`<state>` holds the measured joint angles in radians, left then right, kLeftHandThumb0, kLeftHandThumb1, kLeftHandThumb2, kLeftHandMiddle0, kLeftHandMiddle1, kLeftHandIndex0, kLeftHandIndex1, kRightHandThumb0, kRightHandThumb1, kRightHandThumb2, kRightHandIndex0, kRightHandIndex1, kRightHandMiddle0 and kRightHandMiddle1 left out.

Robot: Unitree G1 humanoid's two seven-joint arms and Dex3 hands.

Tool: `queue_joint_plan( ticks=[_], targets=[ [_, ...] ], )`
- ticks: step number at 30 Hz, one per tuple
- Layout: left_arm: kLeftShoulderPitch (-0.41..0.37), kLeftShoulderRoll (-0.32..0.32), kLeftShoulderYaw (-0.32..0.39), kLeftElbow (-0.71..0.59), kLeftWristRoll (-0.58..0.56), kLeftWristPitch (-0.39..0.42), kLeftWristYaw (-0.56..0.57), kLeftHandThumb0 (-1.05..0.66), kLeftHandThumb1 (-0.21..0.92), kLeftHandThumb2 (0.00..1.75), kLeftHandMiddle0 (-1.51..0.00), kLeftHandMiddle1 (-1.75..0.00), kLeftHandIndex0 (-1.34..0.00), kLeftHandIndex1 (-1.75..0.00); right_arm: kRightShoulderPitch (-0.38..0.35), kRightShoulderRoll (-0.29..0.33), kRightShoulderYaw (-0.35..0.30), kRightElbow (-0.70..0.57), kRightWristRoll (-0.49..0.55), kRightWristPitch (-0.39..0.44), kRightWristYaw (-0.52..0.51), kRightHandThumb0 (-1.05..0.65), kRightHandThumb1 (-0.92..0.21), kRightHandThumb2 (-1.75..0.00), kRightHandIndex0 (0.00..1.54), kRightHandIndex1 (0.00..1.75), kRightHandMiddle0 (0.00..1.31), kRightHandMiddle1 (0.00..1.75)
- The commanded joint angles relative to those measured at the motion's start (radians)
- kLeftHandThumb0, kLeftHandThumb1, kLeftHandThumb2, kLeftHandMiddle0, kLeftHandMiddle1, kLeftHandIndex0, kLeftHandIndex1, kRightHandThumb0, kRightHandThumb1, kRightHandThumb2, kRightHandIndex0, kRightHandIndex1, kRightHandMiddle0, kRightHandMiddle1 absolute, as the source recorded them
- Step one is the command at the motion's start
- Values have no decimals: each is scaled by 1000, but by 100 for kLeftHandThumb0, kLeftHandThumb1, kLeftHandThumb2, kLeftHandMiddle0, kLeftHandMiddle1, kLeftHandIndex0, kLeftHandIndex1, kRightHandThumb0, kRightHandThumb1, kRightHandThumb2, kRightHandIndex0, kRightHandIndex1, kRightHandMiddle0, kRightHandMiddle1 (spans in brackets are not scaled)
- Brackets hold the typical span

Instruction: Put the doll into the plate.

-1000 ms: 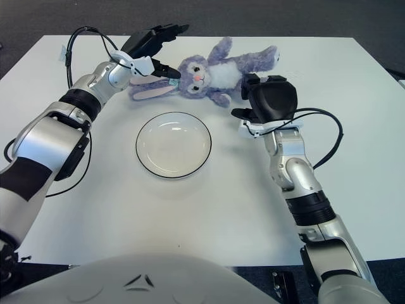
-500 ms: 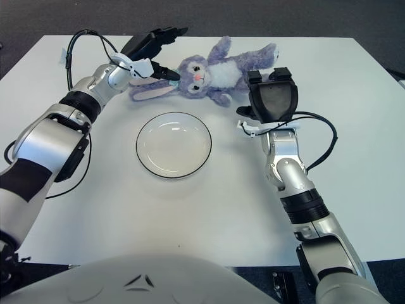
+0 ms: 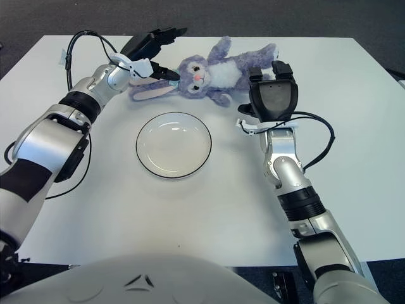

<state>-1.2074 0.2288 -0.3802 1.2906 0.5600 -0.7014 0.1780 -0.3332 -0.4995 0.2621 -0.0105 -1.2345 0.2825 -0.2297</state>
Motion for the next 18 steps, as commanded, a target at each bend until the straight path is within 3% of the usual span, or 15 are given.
queue_joint_plan(
  ticks=[1, 15, 18],
  targets=[
    [15, 6, 7, -10, -8, 6, -10, -74, 92, 11, -33, 0, -43, 0, -15, -8, 5, 16, -16, 6, -5, -64, -88, 0, 32, 0, 40, 13],
    [19, 6, 8, -11, -8, 6, -14, -73, 92, 12, -32, 0, -42, 0, -22, -11, 12, 23, -23, 1, -7, -67, -87, 0, 25, 0, 35, 6],
    [21, 6, 9, -10, -9, 5, -16, -72, 92, 12, -32, 0, -41, 0, -21, -14, 15, 20, -30, -1, -16, -69, -86, 0, 19, 0, 28, 2]
  ],
)
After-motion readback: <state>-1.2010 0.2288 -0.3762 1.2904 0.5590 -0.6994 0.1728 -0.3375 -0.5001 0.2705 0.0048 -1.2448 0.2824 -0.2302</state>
